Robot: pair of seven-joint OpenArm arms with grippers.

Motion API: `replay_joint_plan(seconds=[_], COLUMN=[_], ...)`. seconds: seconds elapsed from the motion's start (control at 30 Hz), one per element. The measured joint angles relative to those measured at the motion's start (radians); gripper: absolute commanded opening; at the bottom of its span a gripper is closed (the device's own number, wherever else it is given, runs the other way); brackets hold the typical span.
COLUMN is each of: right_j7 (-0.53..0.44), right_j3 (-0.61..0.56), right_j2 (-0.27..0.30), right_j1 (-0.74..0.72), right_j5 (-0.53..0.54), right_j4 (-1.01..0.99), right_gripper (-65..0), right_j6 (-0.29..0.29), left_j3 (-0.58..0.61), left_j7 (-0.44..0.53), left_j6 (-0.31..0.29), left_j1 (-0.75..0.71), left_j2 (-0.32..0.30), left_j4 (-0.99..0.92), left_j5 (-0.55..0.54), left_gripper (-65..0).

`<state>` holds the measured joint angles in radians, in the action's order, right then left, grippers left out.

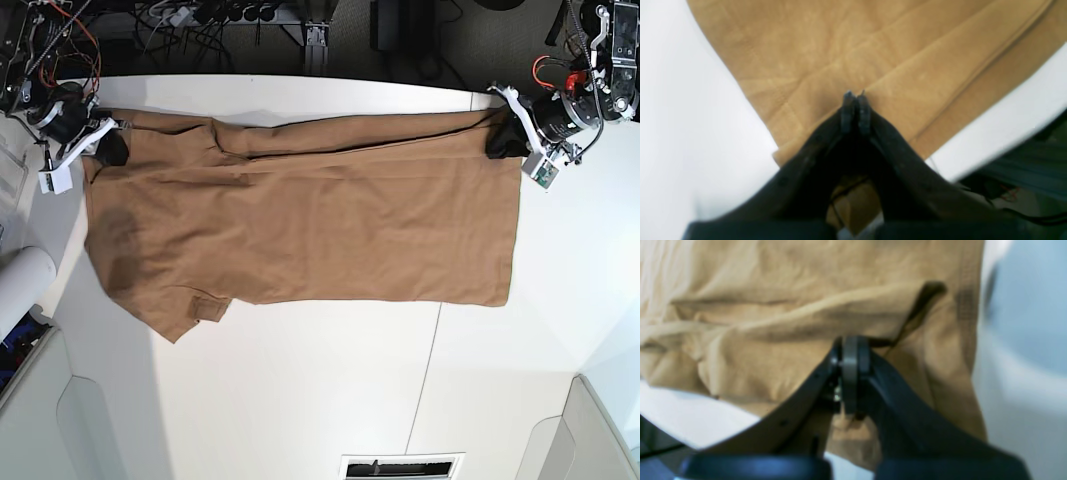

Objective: Layout the t-shirt on the table in an organized manner, then fold the t-shirt properly
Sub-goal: 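Fold the lifted edge over the shirt body with both grippers, then release the fold and move both grippers to the opposite shirt edge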

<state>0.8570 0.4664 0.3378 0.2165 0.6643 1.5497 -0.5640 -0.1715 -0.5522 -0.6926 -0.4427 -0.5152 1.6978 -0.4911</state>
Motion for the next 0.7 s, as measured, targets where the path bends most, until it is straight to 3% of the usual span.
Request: replay_joint_plan(seconds=[0.23,0.33,0.43,0.63,0.7], right_j7=[0.003,0.004,0.023,0.026,0.011], right_j3=[0.0,0.0,0.0,0.053,0.085], right_j2=[0.001,0.001,0.009,0.027,0.028], right_j1=[0.066,0.066,0.055,-0.007,-0.043], right_j5=[0.015,0.021,0.062,0.09,0.087], right_j4=[0.056,0.056,0.055,0.058,0.06], right_gripper=[-65.0,-65.0,-65.0,-65.0,-56.7], right_j6=[0.0,0.0,0.0,0.003,0.004], left_j3=[-0.054,-0.079,-0.104,-0.109,-0.108], left_j7=[-0.01,-0.023,-0.024,-0.023,0.017], left_j6=[0.001,0.001,0.001,0.001,0.001], left_j1=[-0.028,-0.028,-0.021,-0.009,-0.001], left_j2=[0.0,0.0,-0.001,-0.071,-0.09], left_j4=[0.045,0.045,0.045,0.045,0.046], left_j5=[0.0,-0.047,-0.084,-0.124,-0.136], left_gripper=[-63.6,-63.3,-58.8,-56.7,-55.9])
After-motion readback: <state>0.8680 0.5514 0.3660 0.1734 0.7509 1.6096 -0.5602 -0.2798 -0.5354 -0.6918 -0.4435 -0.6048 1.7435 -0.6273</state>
